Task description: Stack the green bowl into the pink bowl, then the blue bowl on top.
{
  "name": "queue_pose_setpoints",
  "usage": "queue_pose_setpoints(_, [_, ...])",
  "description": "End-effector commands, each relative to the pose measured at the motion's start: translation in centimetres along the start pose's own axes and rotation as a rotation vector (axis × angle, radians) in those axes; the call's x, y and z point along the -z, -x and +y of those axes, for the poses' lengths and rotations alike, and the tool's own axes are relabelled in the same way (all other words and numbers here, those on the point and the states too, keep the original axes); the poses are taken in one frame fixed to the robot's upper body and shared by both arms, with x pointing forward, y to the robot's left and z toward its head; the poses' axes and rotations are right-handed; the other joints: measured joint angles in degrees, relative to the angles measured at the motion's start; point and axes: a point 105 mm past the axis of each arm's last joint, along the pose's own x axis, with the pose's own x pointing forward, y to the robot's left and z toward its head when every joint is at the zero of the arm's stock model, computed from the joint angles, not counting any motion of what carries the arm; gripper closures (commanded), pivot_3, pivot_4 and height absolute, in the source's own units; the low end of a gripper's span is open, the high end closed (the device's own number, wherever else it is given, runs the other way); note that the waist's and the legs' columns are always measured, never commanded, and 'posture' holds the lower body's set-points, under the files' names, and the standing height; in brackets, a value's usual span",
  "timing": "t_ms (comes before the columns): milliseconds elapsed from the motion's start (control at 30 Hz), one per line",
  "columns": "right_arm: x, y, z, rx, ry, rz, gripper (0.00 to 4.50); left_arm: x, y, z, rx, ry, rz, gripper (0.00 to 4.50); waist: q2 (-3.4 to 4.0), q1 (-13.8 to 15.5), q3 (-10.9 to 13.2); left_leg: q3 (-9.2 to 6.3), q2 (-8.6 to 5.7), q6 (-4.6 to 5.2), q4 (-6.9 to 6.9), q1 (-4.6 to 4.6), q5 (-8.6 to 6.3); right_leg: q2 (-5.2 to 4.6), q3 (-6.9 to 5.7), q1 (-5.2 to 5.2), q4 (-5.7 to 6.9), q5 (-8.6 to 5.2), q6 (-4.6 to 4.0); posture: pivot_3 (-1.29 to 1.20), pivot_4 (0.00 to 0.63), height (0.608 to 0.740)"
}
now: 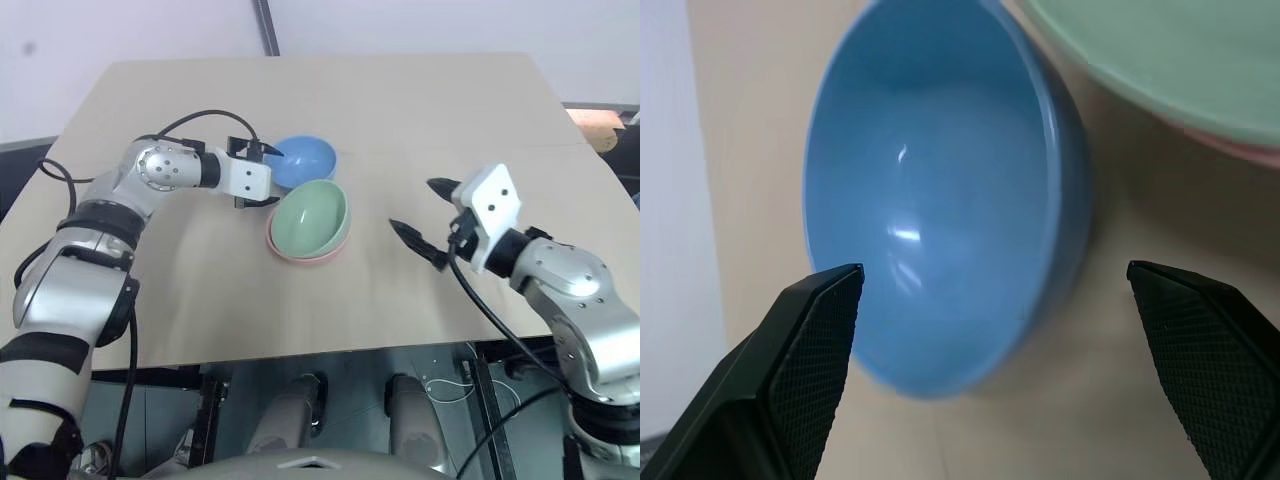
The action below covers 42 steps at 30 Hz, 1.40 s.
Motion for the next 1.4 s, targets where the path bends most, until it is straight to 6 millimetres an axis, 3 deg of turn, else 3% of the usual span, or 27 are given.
queue_pose_setpoints(33, [-0.9, 1.8, -0.2, 0.044, 0.076, 0.003, 0.04, -0.2, 0.0, 1.1, -0.020, -0.055, 0.015, 0.00, -0.01, 0.0, 0.0, 0.03, 0.00, 0.00, 0.02, 0.01, 0.00, 0.00, 0.02, 0.00, 0.00, 0.01, 0.02, 0.00, 0.150, 0.740])
queue_pose_setpoints(167, [-0.7, 2.7, -0.4, 0.067, 0.077, 0.017, 0.04, -0.2, -0.5, 1.1, -0.006, -0.091, 0.041, 0.00, -0.10, 0.1, 0.1, 0.02, 0.00, 0.00, 0.07, 0.02, 0.00, -0.01, 0.01, 0.06, 0.00, 0.02, 0.04, 0.00, 0.150, 0.740])
queue_pose_setpoints(233, [-0.8, 2.9, -0.3, 0.065, 0.078, 0.016, 0.00, -0.2, -0.7, 1.0, 0.004, -0.087, 0.045, 0.53, -0.11, 0.2, 0.1, 0.02, 0.00, 0.00, 0.10, 0.02, 0.00, -0.01, 0.01, 0.06, 0.00, 0.03, 0.06, 0.00, 0.150, 0.740])
queue_pose_setpoints(300, [-0.8, 3.0, -0.3, 0.065, 0.079, 0.013, 0.00, -0.1, -0.9, 1.1, -0.007, -0.088, 0.057, 1.30, -0.12, 0.2, 0.1, 0.01, 0.00, 0.00, 0.10, 0.02, 0.00, -0.01, 0.00, 0.06, 0.00, 0.03, 0.06, 0.00, 0.150, 0.740])
queue_pose_setpoints(367, [-0.8, 3.1, -0.4, 0.068, 0.079, 0.011, 0.00, -0.1, -1.0, 1.1, -0.010, -0.082, 0.060, 2.52, -0.13, 0.2, 0.1, 0.02, 0.00, 0.00, 0.10, 0.01, 0.00, -0.01, 0.00, 0.06, 0.00, 0.03, 0.07, 0.00, 0.150, 0.740])
queue_pose_setpoints(533, [-0.8, 2.9, -0.6, 0.068, 0.078, 0.011, 0.00, -0.4, -1.0, 1.2, -0.031, -0.056, 0.036, 4.48, -0.16, 0.2, 0.1, 0.02, -0.01, 0.00, 0.10, -0.01, 0.00, -0.02, 0.00, 0.06, -0.01, 0.03, 0.07, 0.00, 0.150, 0.740])
queue_pose_setpoints(767, [-0.7, 2.6, -0.8, 0.050, 0.074, 0.005, 0.00, -0.8, 1.4, 2.5, -0.091, 0.021, -0.073, 4.48, -0.18, 0.1, 0.1, 0.01, 0.00, 0.00, 0.10, -0.01, 0.00, -0.02, 0.00, 0.06, -0.01, 0.03, 0.06, 0.00, 0.150, 0.740])
queue_pose_setpoints(967, [-0.4, 2.1, -1.3, 0.034, 0.078, 0.000, 0.00, -4.7, 5.5, 4.4, -0.139, 0.114, -0.375, 4.48, -0.16, 0.1, 0.1, 0.02, 0.02, 0.00, 0.10, 0.00, 0.00, -0.05, 0.01, 0.06, -0.01, 0.04, 0.04, 0.00, 0.150, 0.740])
queue_pose_setpoints(1200, [-0.1, 1.3, -1.9, 0.017, 0.086, -0.006, 0.00, -9.4, 9.4, 0.8, 0.163, 0.045, -0.477, 4.48, -0.13, -0.3, 0.1, 0.07, 0.08, 0.00, 0.08, 0.09, 0.00, 0.02, 0.12, 0.07, 0.02, 0.16, -0.18, 0.00, 0.150, 0.740])
queue_pose_setpoints(1367, [-0.3, 0.9, -1.8, 0.010, 0.089, -0.012, 0.00, -9.9, 9.3, -0.5, 0.268, -0.002, -0.452, 4.48, -0.12, 0.2, 0.1, 0.06, 0.09, 0.01, 0.14, 0.17, 0.00, 0.05, 0.11, 0.16, 0.03, -0.09, -0.20, 0.00, 0.150, 0.740])
queue_pose_setpoints(1400, [-0.3, 0.9, -1.8, 0.010, 0.090, -0.013, 0.00, -9.8, 9.1, -0.8, 0.291, -0.005, -0.446, 4.18, -0.12, 0.2, 0.1, 0.06, 0.09, 0.01, 0.14, 0.16, 0.00, 0.05, 0.11, 0.16, 0.03, -0.09, -0.20, 0.00, 0.150, 0.740])
